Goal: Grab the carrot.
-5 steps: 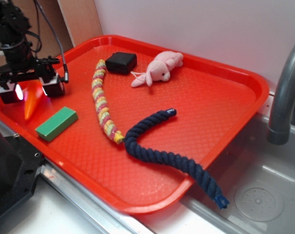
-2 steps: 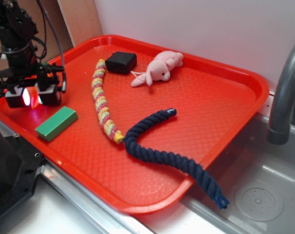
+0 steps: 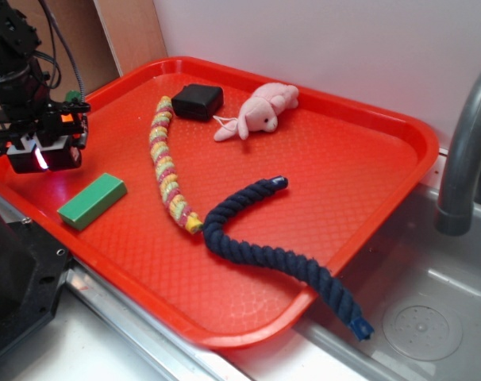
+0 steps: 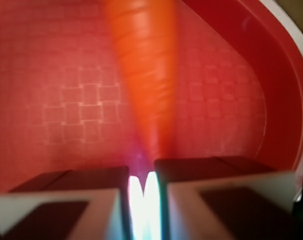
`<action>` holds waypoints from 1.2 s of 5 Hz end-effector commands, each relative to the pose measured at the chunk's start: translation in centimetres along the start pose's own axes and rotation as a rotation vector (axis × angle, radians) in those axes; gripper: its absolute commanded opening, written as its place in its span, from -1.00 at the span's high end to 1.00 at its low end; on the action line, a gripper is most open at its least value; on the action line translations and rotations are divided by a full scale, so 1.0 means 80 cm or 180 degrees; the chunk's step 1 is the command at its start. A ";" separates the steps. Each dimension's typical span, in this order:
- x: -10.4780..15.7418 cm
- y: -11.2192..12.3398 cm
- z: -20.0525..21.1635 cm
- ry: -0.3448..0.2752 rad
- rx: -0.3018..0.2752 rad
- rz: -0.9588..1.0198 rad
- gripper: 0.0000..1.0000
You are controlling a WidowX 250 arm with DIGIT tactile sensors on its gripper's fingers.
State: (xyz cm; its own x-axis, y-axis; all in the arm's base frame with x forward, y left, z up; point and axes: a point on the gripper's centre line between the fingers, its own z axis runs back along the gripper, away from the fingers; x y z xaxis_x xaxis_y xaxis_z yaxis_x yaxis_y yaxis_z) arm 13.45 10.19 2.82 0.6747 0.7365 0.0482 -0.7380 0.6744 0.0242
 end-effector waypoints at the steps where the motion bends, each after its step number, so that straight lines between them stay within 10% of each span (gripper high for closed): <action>1: -0.001 0.022 0.052 -0.0341 -0.0295 -0.0271 -1.00; 6: 0.069 -0.002 -0.013 -0.0510 -0.0092 -0.0838 -1.00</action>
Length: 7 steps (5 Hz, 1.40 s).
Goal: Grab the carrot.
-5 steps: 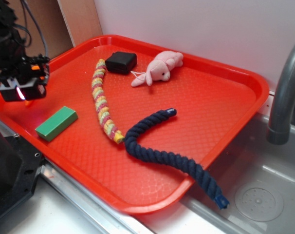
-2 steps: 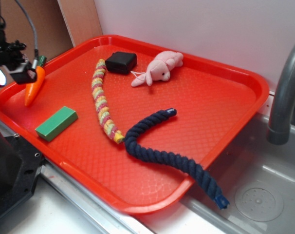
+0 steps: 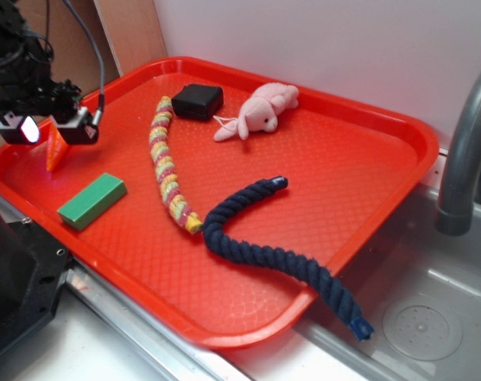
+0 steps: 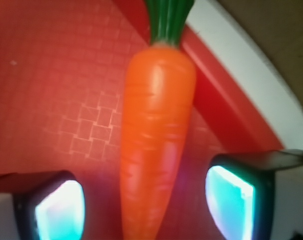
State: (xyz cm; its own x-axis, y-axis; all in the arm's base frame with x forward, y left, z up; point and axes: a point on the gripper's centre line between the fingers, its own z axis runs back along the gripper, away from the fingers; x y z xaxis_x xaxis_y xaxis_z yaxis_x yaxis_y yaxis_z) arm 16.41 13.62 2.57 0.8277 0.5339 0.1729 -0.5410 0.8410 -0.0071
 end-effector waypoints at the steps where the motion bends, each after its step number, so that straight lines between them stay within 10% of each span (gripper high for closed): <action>1: 0.009 -0.007 -0.024 -0.0024 0.0156 -0.0028 -1.00; 2: 0.007 -0.009 -0.027 -0.0039 0.0219 -0.0005 1.00; 4: 0.003 -0.010 -0.016 -0.0053 0.0260 -0.0008 1.00; 7: -0.019 -0.057 0.154 -0.0254 -0.0677 -0.0198 1.00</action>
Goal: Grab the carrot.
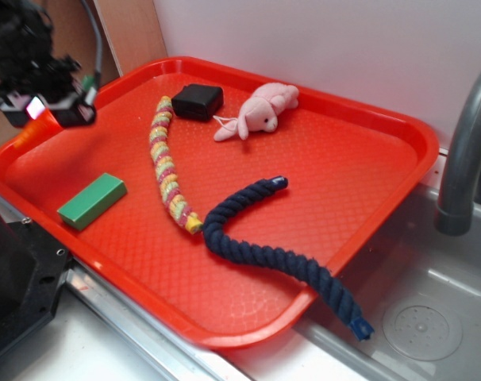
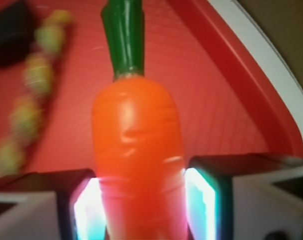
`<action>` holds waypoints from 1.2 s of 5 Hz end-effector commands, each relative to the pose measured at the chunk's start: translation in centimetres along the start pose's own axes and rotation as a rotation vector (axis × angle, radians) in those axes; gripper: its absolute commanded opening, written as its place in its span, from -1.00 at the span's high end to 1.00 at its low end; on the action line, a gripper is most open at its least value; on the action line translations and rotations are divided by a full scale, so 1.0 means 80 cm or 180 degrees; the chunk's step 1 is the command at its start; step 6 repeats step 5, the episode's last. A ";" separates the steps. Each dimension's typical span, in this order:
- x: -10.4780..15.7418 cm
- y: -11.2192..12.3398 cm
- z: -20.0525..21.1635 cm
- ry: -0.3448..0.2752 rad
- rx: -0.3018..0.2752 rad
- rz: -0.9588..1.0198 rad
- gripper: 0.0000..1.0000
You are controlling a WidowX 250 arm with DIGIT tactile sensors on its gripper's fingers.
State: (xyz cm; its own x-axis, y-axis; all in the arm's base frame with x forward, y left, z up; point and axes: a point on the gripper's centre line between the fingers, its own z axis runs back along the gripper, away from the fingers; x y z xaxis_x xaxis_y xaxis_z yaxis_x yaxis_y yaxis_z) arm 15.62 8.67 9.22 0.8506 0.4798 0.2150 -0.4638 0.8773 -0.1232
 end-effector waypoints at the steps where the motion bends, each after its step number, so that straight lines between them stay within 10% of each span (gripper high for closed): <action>1: 0.023 -0.061 0.119 -0.0121 -0.0321 -0.0135 1.00; 4: 0.033 -0.143 0.168 0.0130 -0.0242 -0.0561 1.00; 6: 0.029 -0.141 0.168 0.0079 -0.0263 -0.0571 1.00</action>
